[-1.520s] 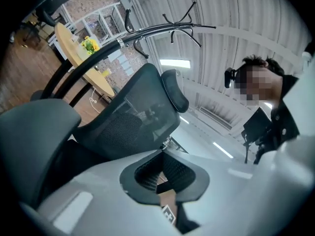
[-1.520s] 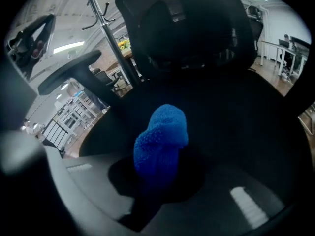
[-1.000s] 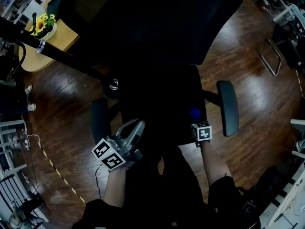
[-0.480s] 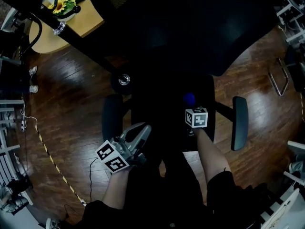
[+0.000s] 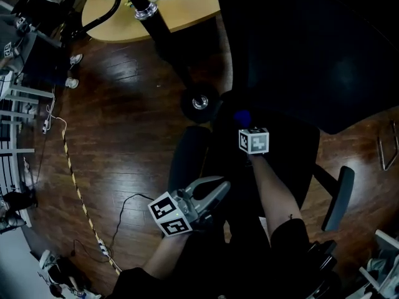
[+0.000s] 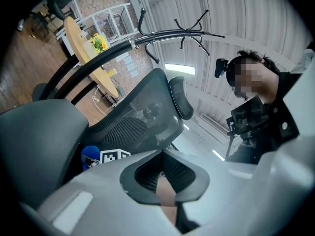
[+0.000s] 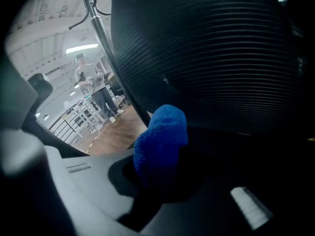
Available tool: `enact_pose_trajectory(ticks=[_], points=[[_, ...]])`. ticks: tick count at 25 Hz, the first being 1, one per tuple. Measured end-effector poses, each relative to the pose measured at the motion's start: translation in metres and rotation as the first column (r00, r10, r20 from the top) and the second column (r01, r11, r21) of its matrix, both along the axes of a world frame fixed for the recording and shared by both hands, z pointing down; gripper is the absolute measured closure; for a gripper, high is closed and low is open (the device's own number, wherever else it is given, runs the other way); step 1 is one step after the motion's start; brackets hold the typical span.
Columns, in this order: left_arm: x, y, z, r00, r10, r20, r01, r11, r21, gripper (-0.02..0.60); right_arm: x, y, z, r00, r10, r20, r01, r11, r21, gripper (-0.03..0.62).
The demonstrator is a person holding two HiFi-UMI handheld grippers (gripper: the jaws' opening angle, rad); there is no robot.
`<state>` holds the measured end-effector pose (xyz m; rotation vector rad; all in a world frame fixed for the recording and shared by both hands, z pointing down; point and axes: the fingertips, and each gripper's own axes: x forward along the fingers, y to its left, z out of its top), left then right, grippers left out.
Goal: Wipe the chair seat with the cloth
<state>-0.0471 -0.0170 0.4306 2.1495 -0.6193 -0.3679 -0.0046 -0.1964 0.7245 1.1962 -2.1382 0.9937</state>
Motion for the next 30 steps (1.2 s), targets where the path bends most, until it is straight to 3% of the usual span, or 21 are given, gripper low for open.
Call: enact_pose_trajectory(ticks=[4, 8, 16, 24, 27, 30], points=[[-0.009, -0.003, -0.003, 1.000, -0.026, 0.005, 0.026, 1.000, 0.000, 0.580, -0.025, 0.000, -0.005, 0.998, -0.044, 0.037, 0.043, 0.999, 0.023, 0.557], [-0.010, -0.006, 0.007, 1.000, -0.020, 0.022, 0.020, 1.000, -0.006, 0.580, -0.009, 0.002, -0.003, 0.999, -0.046, 0.009, 0.046, 0.998, 0.038, 0.557], [0.029, -0.003, 0.014, 0.996, 0.073, 0.042, -0.072, 0.997, -0.025, 0.580, 0.143, 0.024, 0.016, 0.975, 0.159, -0.156, -0.159, 0.987, 0.009, 0.557], [0.054, 0.001, 0.027, 0.989, 0.124, 0.086, -0.119, 0.991, -0.059, 0.580, 0.309, 0.062, 0.013, 0.893, 0.319, -0.318, -0.320, 0.946, 0.053, 0.557], [0.059, 0.003, 0.029, 0.987, 0.130, 0.100, -0.123, 0.990, -0.071, 0.580, 0.337, 0.076, 0.005, 0.876, 0.355, -0.326, -0.351, 0.933, 0.073, 0.557], [0.063, 0.005, 0.023, 0.986, 0.132, 0.102, -0.125, 0.990, -0.073, 0.580, 0.339, 0.078, -0.010, 0.879, 0.377, -0.292, -0.368, 0.926, 0.087, 0.557]])
